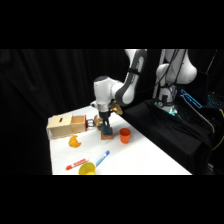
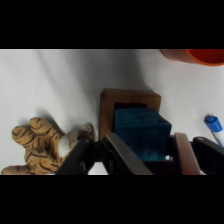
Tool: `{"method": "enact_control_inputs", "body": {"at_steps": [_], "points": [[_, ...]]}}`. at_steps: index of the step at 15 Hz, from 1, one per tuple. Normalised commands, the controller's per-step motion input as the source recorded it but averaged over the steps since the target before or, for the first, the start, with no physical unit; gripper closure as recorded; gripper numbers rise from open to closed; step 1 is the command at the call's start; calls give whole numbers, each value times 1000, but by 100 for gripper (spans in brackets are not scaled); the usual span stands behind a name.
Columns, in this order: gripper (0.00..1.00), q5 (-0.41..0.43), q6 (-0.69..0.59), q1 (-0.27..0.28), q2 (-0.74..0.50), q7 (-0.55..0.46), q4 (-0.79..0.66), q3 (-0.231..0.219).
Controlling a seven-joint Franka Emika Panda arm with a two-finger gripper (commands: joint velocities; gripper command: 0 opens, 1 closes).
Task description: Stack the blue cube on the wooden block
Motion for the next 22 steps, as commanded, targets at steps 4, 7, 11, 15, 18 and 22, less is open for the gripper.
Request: {"method": "enact_control_inputs", "body": {"at_steps": [4,7,11,15,18,22], "points": [[79,157,145,17,88,-133,79,6],[79,151,120,20,72,-128,71,-1],[29,142,108,21,59,-129,60,-9],[12,109,75,40,5,-113,17,-32],[0,63,19,61,-107,-98,-50,-65],[0,27,-44,76,-239,-93,-125,-80]]}}
